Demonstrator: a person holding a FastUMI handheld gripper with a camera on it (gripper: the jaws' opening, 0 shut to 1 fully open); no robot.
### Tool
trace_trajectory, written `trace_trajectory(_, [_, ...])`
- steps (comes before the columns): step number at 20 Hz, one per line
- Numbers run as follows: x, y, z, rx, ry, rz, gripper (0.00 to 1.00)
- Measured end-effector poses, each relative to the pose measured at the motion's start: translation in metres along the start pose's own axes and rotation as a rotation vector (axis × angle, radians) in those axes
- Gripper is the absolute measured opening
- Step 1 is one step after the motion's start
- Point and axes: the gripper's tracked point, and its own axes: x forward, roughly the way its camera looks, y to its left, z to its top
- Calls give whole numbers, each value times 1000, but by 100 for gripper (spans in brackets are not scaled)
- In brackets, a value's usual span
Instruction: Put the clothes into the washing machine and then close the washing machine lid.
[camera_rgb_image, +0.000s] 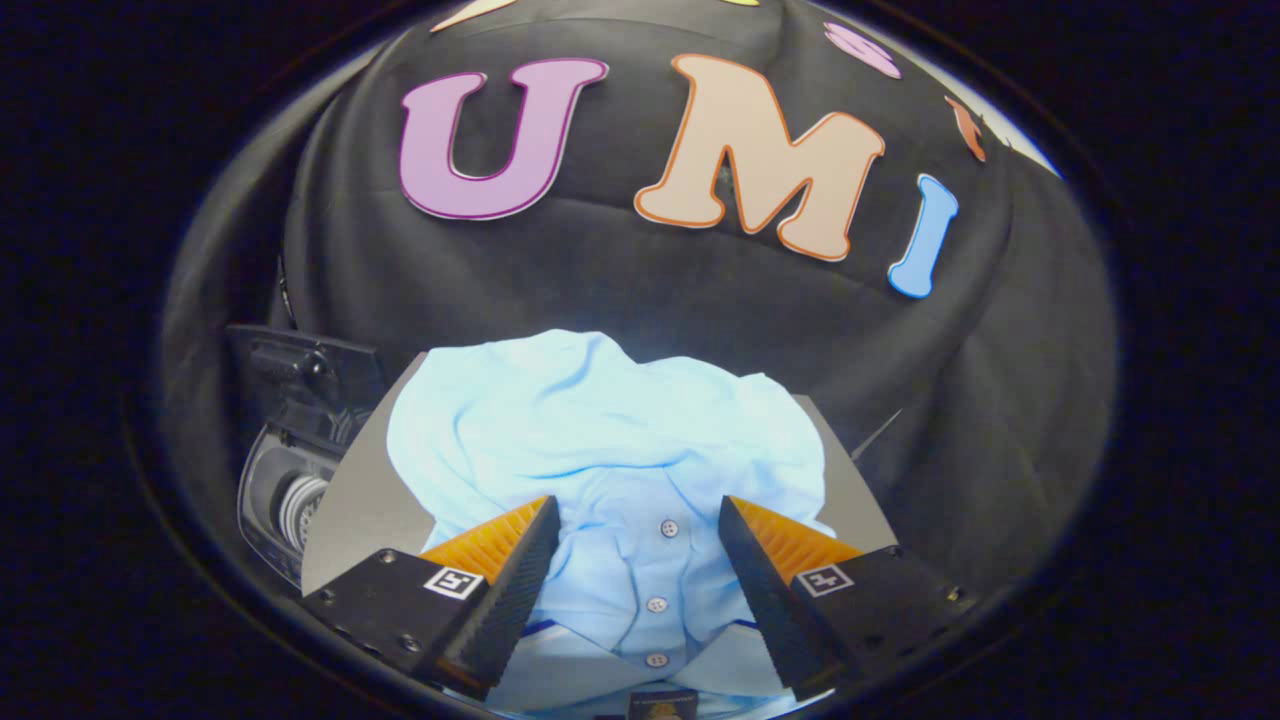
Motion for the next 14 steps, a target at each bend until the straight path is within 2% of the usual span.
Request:
trace_trajectory(2, [4, 6, -4, 189, 15, 33, 96])
trace_trajectory(3, [6, 7, -2, 199, -2, 30, 96])
trace_trajectory(5, [5, 16, -6, 120, 13, 19, 65])
trace_trajectory(8, [3, 19, -1, 5, 11, -52, 18])
trace_trajectory(10, [-3, 16, -6, -44, 27, -89, 10])
trace_trajectory(14, [-17, 29, -12, 4, -30, -28, 4])
